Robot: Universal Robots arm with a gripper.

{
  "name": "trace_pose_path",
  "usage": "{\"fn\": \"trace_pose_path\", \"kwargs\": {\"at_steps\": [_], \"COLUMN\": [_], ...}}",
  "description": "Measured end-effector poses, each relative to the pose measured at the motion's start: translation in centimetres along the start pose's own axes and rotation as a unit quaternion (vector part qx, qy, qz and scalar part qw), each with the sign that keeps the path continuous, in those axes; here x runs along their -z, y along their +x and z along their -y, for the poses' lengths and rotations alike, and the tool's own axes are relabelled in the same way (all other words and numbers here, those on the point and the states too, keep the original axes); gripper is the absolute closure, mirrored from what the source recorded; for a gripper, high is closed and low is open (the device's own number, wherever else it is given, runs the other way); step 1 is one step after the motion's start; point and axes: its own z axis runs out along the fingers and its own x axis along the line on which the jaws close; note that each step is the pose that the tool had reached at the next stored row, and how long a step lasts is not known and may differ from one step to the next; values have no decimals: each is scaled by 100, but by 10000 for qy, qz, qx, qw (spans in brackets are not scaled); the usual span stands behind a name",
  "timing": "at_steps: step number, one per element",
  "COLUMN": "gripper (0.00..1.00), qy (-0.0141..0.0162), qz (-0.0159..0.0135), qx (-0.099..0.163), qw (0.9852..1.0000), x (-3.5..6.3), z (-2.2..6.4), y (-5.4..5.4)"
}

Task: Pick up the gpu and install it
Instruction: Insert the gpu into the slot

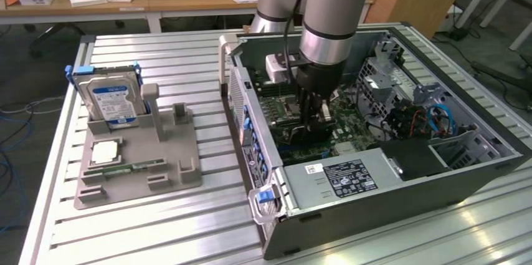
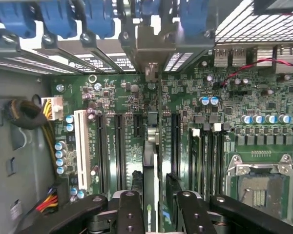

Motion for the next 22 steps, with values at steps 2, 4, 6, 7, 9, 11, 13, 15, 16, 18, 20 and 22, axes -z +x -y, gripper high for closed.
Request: {"fn": "trace_pose_path", "kwargs": {"at_steps": [2,4,6,7,9,11,13,15,16,18,20,22], "gripper": [67,67,67,67,67,67,75,82,87,87,90,90], "qy": [10,18,26,30,39,44,44,44,44,44,44,44], "qz": [0,0,0,1,2,2,2,2,2,2,1,1], "qx": [0,-1,-1,-2,-2,-2,-2,-2,-2,-2,-2,-2], "qw": [10000,10000,10000,10000,10000,10000,10000,10000,10000,10000,10000,10000], "x": [43,81,128,158,205,221,221,221,221,222,222,222], "z": [1,2,4,5,6,6,6,6,6,5,6,6], "y": [1,2,4,5,6,7,7,7,7,7,7,7]}}
